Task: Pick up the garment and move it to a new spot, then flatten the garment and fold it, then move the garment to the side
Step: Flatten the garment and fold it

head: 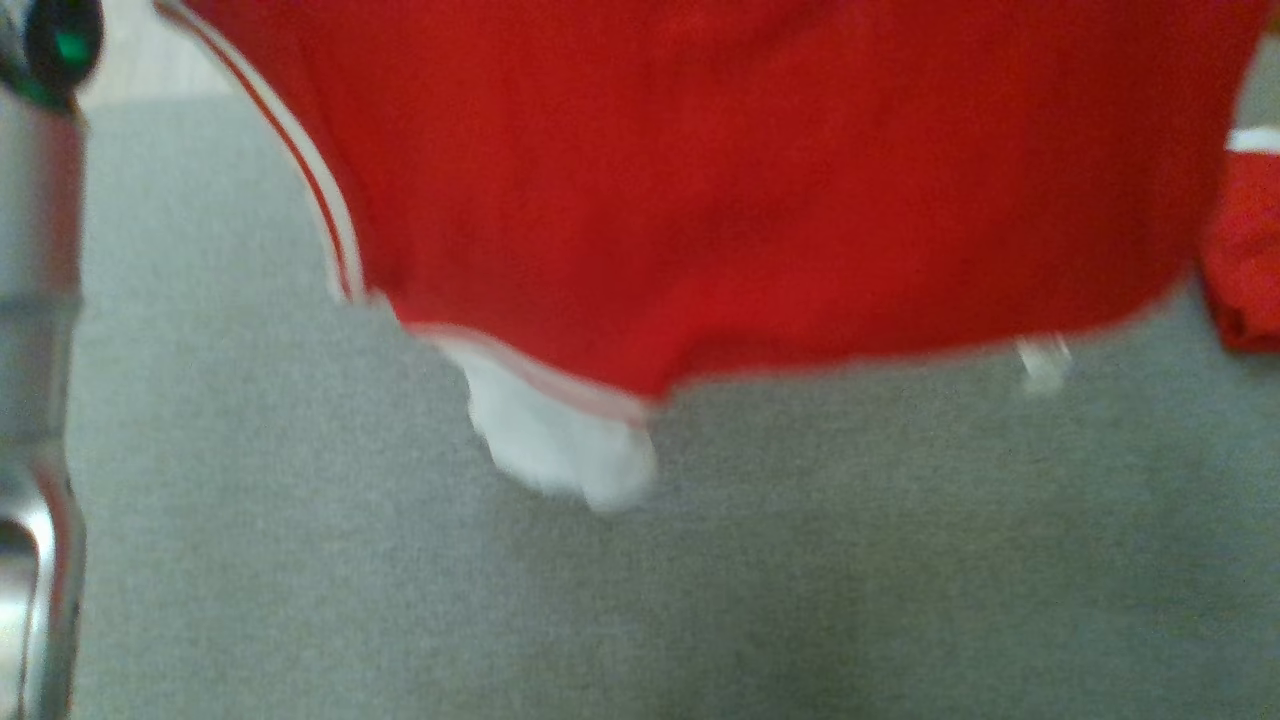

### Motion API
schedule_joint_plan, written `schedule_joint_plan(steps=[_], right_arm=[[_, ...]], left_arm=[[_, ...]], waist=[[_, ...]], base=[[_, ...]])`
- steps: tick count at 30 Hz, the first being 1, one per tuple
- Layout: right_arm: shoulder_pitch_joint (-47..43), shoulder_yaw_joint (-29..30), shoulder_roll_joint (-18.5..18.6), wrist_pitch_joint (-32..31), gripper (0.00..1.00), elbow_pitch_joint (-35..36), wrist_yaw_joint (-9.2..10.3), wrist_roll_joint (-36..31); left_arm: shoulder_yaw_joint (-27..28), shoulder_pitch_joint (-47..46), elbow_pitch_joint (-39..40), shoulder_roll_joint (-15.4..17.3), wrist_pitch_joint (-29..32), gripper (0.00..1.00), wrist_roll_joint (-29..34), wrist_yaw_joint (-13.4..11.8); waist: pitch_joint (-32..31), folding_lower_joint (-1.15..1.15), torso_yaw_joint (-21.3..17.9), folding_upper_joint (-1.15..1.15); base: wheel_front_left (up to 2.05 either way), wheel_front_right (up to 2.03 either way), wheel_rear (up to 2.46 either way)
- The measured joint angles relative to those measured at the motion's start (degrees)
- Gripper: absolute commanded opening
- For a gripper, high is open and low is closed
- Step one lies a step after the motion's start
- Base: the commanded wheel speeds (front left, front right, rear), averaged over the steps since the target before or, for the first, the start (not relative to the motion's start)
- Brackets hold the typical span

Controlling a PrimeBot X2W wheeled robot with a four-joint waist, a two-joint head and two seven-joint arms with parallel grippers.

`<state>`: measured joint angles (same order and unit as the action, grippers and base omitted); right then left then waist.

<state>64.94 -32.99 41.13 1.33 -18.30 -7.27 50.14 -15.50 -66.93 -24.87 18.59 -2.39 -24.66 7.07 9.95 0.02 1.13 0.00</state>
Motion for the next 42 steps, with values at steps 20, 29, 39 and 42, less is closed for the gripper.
schedule_joint_plan(steps=[20,29,39,42], right_arm=[[9.65,-5.13,-4.38,11.85,0.00,-21.91,-0.01,-7.57],[-9.49,-4.72,-4.87,12.98,0.00,-24.49,-0.01,-3.64],[-38.64,8.33,-5.87,12.99,0.00,-12.48,-0.01,-6.65],[-46.96,11.65,-6.91,12.98,0.00,-9.15,-0.01,-8.59]], left_arm=[[-0.93,-3.35,-4.90,-4.09,-12.39,0.00,-0.80,0.51],[-2.86,26.36,5.43,-2.66,-12.37,0.00,-1.47,0.51],[-2.43,59.48,15.63,-0.82,-12.32,0.00,-0.49,-3.32],[-2.66,65.96,18.11,-0.66,-12.11,0.00,-0.85,-4.75]], waist=[[13.83,-0.01,5.18,0.00],[9.20,-0.03,5.34,0.00],[0.85,-0.04,4.00,0.00],[-1.13,-0.04,3.56,0.00]], base=[[0.00,0.00,0.00],[0.00,0.00,0.00],[0.00,0.00,0.00],[0.00,0.00,0.00]])
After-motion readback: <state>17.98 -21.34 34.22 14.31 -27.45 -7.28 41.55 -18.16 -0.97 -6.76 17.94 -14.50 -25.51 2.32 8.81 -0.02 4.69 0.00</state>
